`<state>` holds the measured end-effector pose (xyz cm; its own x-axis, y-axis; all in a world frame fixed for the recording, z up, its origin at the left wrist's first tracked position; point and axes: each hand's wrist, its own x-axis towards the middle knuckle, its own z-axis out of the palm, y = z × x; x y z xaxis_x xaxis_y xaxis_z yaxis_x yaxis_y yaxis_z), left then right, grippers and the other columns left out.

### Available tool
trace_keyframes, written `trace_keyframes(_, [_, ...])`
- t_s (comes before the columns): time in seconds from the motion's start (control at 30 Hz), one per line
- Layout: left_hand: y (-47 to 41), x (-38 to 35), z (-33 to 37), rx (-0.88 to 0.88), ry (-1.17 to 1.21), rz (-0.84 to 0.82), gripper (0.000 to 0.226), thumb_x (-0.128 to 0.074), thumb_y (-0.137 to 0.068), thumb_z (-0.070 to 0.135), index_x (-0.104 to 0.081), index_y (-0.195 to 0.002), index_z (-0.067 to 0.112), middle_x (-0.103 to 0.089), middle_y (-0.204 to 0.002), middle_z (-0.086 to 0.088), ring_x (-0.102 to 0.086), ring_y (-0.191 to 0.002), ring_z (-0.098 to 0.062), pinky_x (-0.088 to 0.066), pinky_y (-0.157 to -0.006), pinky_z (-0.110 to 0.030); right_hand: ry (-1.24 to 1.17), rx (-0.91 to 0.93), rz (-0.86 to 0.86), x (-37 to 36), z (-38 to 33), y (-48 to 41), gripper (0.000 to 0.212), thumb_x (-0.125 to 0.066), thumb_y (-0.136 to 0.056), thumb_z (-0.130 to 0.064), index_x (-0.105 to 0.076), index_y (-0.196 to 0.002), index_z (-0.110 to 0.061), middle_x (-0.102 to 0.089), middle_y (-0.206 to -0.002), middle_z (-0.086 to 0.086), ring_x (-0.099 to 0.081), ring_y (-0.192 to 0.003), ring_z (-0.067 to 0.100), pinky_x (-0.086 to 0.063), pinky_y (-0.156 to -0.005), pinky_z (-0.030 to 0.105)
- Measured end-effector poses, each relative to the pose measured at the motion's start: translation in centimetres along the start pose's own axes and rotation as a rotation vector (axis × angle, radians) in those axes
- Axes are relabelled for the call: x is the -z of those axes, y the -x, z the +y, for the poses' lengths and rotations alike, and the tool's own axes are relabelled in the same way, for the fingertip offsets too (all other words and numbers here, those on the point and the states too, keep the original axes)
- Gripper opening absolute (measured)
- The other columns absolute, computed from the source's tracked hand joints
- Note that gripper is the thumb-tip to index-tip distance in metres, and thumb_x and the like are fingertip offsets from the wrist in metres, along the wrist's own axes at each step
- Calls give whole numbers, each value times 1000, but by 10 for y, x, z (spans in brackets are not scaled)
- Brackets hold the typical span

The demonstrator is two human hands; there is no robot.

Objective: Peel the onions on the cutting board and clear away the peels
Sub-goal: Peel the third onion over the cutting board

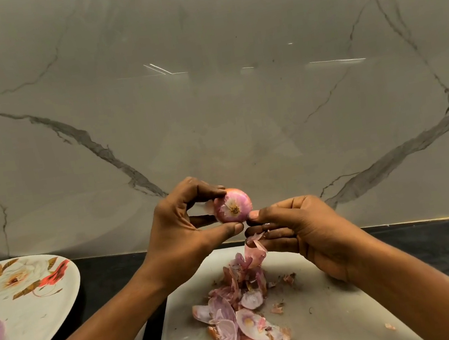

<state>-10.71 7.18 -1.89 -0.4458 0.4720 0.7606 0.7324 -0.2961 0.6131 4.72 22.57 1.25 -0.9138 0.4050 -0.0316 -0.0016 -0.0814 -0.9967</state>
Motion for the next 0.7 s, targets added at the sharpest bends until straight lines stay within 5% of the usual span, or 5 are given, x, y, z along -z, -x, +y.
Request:
trace_keyframes(0.37, [-1,0,2,-26,-6,-10,48,-95,-68,20,-69,-107,10,-70,-111,-2,-72,-111,-30,-67,-79,-41,16,-4,42,0,1,-1,11,-75,-93,-6,-83,-86,-2,-80,-94,23,-79,-76,28,-61,-61,23])
trace_keyframes(0.7, [1,-2,5,223,250,6,53,-104,-57,24,-73,-100,26,-75,-109,-3,-74,-108,-28,-66,-81,-38,23,-9,30,3,1,-3,15,-69,-95,-7,-79,-86,-1,-78,-85,18,-75,-70,21,-60,-60,22])
